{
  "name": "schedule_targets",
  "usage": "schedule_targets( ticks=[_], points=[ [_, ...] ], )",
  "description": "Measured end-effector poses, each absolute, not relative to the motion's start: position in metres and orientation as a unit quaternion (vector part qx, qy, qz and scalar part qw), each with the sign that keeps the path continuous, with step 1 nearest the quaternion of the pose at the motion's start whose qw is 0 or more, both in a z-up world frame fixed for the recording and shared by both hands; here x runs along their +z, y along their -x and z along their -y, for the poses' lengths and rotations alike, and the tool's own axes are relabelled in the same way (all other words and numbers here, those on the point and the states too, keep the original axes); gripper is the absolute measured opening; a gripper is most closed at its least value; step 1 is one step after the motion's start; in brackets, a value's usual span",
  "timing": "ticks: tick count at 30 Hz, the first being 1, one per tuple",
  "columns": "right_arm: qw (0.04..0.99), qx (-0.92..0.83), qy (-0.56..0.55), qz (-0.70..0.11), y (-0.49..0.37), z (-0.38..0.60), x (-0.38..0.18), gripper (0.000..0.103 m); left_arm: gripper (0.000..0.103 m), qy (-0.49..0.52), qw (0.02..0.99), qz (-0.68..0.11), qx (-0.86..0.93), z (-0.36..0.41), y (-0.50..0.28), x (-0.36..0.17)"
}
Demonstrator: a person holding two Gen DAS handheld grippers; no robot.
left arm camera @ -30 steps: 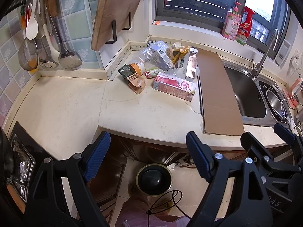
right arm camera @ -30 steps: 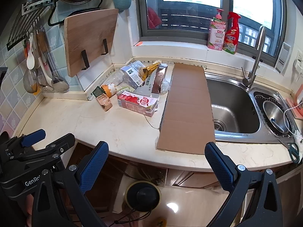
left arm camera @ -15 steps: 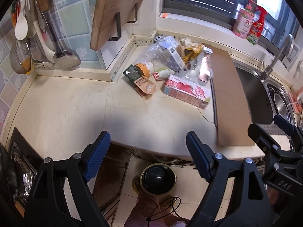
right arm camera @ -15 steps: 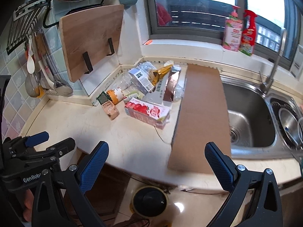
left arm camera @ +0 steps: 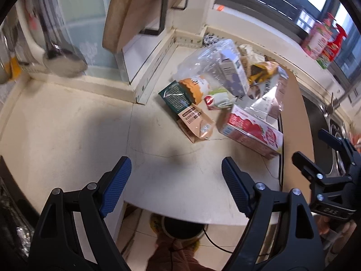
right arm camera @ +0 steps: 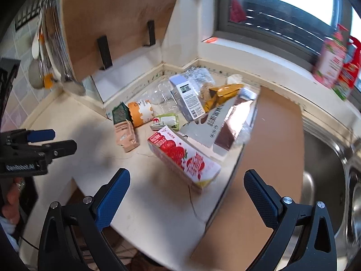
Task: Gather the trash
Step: 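Grasp the green-brown milk carton with the left tool while the right tool grasps the strawberry juice carton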
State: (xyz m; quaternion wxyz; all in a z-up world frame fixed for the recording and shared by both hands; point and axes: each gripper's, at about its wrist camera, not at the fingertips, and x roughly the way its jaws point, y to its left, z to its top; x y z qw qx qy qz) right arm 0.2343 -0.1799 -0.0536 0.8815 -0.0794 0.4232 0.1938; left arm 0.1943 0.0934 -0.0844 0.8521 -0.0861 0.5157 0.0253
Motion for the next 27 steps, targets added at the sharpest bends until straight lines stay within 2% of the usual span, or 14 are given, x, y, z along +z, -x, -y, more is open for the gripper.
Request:
schedule_targets(
  ticks=[5, 14, 17, 24, 27],
  points=[
    [0.866, 0.222, 0.112, -0.433, -0.275, 0.161, -0.084, 0.100, 0.080, 0.106, 0.840, -0.532, 0.026, -0.103, -0.218, -0.109],
    [0.828, 0.264, 0.150, -0.472, -0.317, 0.140, -0.136, 0.086, 0.080, 0.122, 0.828, -0.546, 0.021, -0.099, -0.245, -0.130],
    [0.813, 0.279, 0.164, -0.485, -0.321, 0.134, -0.153, 0.085, 0.080, 0.125, 0.826, -0.549, 0.021, -0.094, -0.254, -0.134],
    [0.804, 0.296, 0.166, -0.489, -0.320, 0.126, -0.172, 0.068, 0.080, 0.134, 0.820, -0.556, 0.030, -0.088, -0.276, -0.142],
    [0.812, 0.292, 0.161, -0.479, -0.315, 0.126, -0.176, 0.066, 0.080, 0.141, 0.817, -0.557, 0.039, -0.087, -0.284, -0.144]
  ],
)
